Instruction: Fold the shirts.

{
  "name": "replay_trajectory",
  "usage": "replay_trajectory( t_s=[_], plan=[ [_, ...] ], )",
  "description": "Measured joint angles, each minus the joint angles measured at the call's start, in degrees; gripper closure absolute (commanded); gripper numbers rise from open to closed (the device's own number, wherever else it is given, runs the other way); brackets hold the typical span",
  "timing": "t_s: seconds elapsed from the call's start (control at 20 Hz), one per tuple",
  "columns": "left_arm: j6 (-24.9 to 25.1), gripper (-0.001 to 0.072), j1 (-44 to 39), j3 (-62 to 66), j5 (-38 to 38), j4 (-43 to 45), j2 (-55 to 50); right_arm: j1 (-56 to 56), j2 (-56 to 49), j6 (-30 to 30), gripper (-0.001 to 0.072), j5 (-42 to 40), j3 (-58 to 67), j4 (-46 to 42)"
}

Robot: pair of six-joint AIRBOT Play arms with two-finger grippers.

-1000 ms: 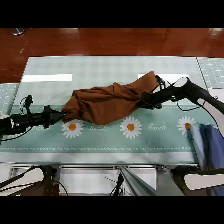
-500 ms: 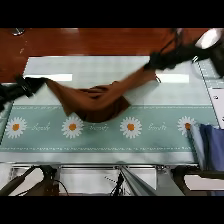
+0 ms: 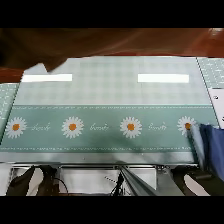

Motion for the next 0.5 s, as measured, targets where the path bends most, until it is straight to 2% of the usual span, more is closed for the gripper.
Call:
replay_trajectory(
  t_s=[0.25, 0.5],
  plan=[
    [-8.48, 0.0691, -0.11, 5.4, -3.04, 22.36, 9.31, 0.0, 10.93, 0.48, 0.0689, 2.64, 0.04, -3.19],
    [-12.24, 0.0691, -0.39, 3.3, -8.37, 30.75, 13.2, 0.0, 15.26, 2.32, 0.0689, 12.31, -2.1, -3.69]
  ],
)
